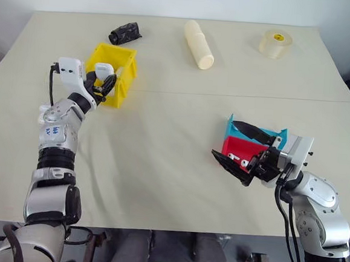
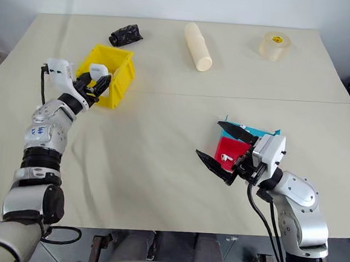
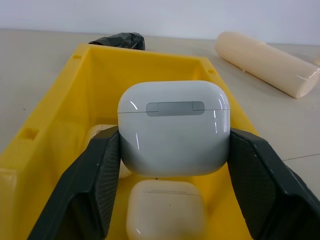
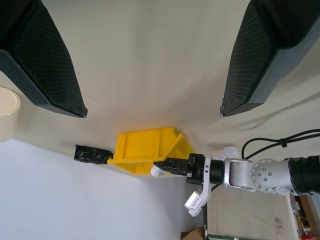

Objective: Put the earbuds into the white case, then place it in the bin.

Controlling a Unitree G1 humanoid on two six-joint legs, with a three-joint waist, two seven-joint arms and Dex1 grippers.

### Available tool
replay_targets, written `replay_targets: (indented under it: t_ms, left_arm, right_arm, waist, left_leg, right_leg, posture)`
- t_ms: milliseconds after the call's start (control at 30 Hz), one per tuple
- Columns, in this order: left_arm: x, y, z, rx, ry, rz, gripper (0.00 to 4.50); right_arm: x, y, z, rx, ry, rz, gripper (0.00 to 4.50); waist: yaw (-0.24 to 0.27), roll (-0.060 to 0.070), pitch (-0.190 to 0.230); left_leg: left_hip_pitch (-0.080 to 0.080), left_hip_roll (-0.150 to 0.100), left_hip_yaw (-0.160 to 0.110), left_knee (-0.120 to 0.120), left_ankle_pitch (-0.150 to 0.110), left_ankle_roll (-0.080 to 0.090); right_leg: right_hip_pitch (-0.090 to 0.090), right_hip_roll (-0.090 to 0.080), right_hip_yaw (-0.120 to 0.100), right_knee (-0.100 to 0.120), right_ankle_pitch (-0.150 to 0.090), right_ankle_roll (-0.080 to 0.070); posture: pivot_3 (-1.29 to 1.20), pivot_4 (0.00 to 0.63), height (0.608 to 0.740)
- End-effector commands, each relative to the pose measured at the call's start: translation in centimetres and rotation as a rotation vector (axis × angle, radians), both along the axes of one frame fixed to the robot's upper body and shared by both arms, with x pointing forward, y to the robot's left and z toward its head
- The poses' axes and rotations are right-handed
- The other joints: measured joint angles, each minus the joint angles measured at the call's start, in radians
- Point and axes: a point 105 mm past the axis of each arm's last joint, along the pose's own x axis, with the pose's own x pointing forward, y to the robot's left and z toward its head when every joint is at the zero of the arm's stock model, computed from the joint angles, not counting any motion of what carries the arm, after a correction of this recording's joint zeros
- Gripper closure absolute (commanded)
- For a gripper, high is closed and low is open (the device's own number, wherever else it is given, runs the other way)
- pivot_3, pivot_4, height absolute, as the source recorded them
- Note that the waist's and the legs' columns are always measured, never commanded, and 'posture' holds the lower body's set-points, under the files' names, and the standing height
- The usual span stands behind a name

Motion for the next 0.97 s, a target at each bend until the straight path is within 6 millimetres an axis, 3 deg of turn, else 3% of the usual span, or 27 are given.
replay_targets:
  t_ms: [33,67,200,333,400,533,633,767,967]
  left_arm:
    - [-0.1,0.2,2.2,0.027,-0.08,-0.015,0.36]
    - [-0.3,0.0,2.5,0.033,-0.097,-0.034,0.05]
    - [-2.1,-0.8,3.5,0.052,-0.173,-0.162,0.02]
    - [-5.7,-1.5,3.7,0.157,-0.218,-0.338,0.02]
    - [-7.7,-1.7,3.3,0.219,-0.221,-0.417,0.02]
    - [-12.3,-1.6,0.8,0.38,-0.145,-0.609,0.02]
    - [-14.7,-1.7,-0.6,0.409,-0.103,-0.679,0.02]
    - [-16.5,-2.3,-1.7,0.429,-0.074,-0.731,0.02]
    - [-16.5,-3.0,-2.5,0.437,-0.076,-0.687,0.02]
  right_arm:
    - [-0.7,0.6,1.0,0.015,-0.05,0.013,0.0]
    - [-0.7,0.6,1.0,0.017,-0.049,0.013,0.0]
    - [-0.7,0.4,0.8,0.009,-0.042,0.011,0.0]
    - [-0.8,-0.4,0.4,-0.044,-0.019,0.039,0.0]
    - [-0.9,-0.9,0.2,-0.072,0.002,0.066,0.0]
    - [-0.8,-1.9,-0.3,-0.142,0.049,0.13,0.0]
    - [-0.5,-2.6,-0.7,-0.174,0.085,0.166,0.0]
    - [-0.3,-3.5,-1.1,-0.207,0.12,0.19,0.0]
    - [-0.1,-4.4,-1.6,-0.24,0.137,0.177,0.0]
  waist:
    - [0.001,0.0,0.0]
    - [0.001,0.0,0.0]
    - [0.0,0.0,0.0]
    - [-0.006,0.0,0.0]
    - [-0.007,0.0,0.0]
    - [-0.004,0.0,0.0]
    - [0.002,0.0,0.0]
    - [0.011,0.0,0.0]
    - [0.014,0.001,0.0]
  left_leg:
    - [0.0,0.0,0.0,0.0,0.0,0.0]
    - [0.0,0.0,0.0,0.0,0.0,0.0]
    - [0.0,0.001,0.0,0.001,0.0,0.0]
    - [0.0,0.003,0.0,0.0,0.0,0.0]
    - [0.0,0.004,0.001,0.0,0.0,0.0]
    - [0.0,0.005,0.001,0.001,0.0,0.0]
    - [0.001,0.005,0.001,0.001,0.0,0.0]
    - [0.001,0.005,0.0,0.001,0.0,0.0]
    - [0.001,0.005,0.0,0.001,0.0,0.0]
  right_leg:
    - [0.0,0.0,0.0,0.0,0.0,0.0]
    - [0.0,0.0,0.0,0.0,0.0,0.0]
    - [0.0,-0.001,0.0,0.0,0.0,0.0]
    - [0.0,-0.001,0.001,0.0,0.0,0.0]
    - [0.0,-0.001,0.001,0.0,0.0,0.0]
    - [0.001,0.0,0.001,0.0,0.0,0.0]
    - [0.002,-0.001,0.001,-0.002,0.0,0.0]
    - [0.003,-0.001,0.001,-0.005,0.0,-0.001]
    - [0.003,-0.001,0.001,-0.005,0.0,-0.001]
  posture:
    - [0.0,0.15,0.74]
    - [0.0,0.15,0.74]
    - [0.0,0.15,0.74]
    - [0.0,0.15,0.74]
    - [0.0,0.15,0.74]
    - [0.0,0.15,0.74]
    - [0.0,0.15,0.74]
    - [0.0,0.15,0.74]
    - [0.0,0.15,0.74]
